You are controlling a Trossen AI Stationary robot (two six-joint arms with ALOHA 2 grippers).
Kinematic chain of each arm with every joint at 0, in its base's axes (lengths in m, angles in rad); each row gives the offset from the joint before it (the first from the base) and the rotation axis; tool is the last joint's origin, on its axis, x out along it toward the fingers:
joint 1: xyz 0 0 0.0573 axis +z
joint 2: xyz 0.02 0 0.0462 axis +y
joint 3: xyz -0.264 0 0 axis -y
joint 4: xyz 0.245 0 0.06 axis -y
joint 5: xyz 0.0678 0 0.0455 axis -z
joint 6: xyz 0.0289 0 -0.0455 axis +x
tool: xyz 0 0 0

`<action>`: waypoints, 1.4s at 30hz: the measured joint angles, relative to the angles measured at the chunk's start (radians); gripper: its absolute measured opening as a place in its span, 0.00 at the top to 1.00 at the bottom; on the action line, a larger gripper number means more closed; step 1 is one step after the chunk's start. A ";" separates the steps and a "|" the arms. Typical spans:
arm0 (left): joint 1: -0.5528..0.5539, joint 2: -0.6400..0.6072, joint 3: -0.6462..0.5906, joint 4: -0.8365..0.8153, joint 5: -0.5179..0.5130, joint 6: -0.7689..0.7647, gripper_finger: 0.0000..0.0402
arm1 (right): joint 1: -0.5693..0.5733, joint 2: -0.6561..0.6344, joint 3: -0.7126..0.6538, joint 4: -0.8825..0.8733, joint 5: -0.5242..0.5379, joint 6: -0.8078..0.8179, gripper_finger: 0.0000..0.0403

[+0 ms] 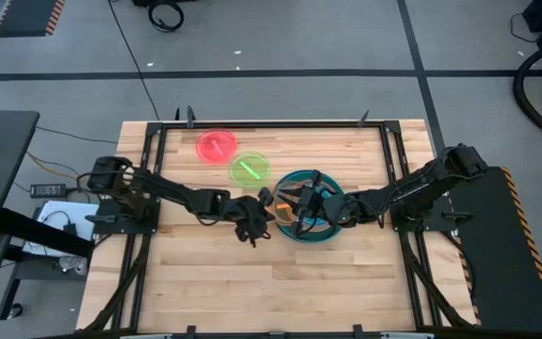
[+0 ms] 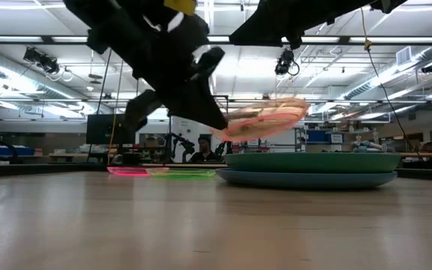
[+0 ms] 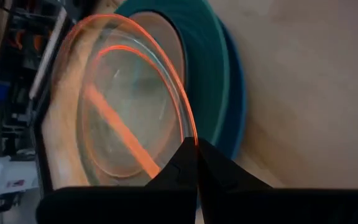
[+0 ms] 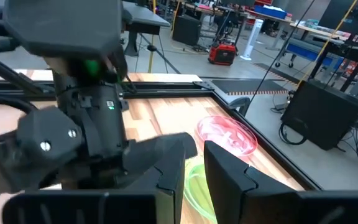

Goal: Stack plastic plates
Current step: Stack the orange plate on top of the light blue plate

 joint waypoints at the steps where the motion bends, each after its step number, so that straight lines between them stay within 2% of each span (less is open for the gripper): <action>1: 0.003 0.013 0.010 -0.009 0.000 0.001 0.99 | 0.000 0.000 0.000 -0.001 0.000 -0.001 0.82; 8: 0.023 0.111 0.153 -0.091 0.022 0.037 0.99 | 0.000 0.000 0.000 -0.008 0.010 -0.008 0.82; 15: 0.048 0.204 0.293 -0.198 0.035 0.088 0.99 | 0.034 -0.005 -0.001 -0.021 0.142 -0.072 0.82; 23: 0.077 0.291 0.417 -0.258 0.075 0.154 0.99 | 0.066 -0.030 -0.002 -0.047 0.232 -0.089 0.82; 27: 0.082 0.300 0.433 -0.252 0.096 0.183 0.99 | 0.077 -0.036 -0.001 -0.065 0.267 -0.086 0.82; 37: 0.092 0.312 0.434 -0.227 0.138 0.185 0.99 | 0.081 -0.039 -0.002 -0.077 0.268 -0.077 0.82; 42: 0.097 0.311 0.434 -0.218 0.139 0.155 0.93 | 0.081 -0.040 -0.002 -0.073 0.268 -0.074 0.82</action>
